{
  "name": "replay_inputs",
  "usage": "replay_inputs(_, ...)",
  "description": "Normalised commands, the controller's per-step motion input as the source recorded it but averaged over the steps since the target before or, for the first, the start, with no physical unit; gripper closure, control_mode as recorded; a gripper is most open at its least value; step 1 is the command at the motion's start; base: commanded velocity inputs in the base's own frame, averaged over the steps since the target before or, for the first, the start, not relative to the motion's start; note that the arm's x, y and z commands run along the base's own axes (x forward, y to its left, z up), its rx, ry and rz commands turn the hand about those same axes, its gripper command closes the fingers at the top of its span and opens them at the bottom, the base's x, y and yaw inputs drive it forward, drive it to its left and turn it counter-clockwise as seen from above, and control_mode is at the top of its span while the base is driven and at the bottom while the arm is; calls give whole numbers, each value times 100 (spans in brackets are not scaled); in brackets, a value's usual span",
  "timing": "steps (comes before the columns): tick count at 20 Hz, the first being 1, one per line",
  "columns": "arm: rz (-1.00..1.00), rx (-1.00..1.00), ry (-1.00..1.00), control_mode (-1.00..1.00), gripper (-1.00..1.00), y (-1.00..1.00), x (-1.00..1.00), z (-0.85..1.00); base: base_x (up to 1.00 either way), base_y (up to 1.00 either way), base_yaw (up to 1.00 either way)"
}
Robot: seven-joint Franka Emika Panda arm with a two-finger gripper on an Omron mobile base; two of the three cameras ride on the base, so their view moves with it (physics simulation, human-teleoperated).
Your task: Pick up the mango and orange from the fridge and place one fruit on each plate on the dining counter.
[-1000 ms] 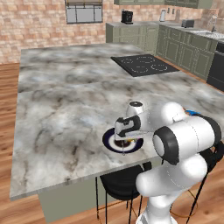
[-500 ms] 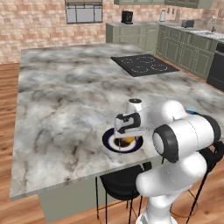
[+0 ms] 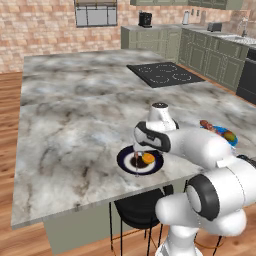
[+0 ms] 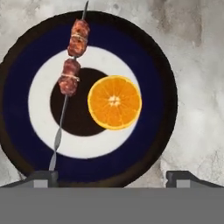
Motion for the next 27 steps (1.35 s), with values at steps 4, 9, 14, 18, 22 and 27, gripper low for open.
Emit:
replay_inputs(4, -2, 0, -15, -100, -100, -9, -60, 68, 0, 0, 0)
replay_inputs(9, 0, 1, -21, -100, -100, -14, -62, 72, 0, 0, 0)
replay_inputs(14, 0, 5, -25, -100, -100, -16, -64, 59, 0, 0, 0)
replay_inputs(18, 0, 1, -28, -100, -100, -7, -50, 66, 0, 0, 0)
replay_inputs(22, 0, 0, -33, -100, -100, -8, -30, 65, 0, 0, 0)
replay_inputs(27, 0, 0, -15, -100, -100, 0, -3, 38, 0, 0, 0)
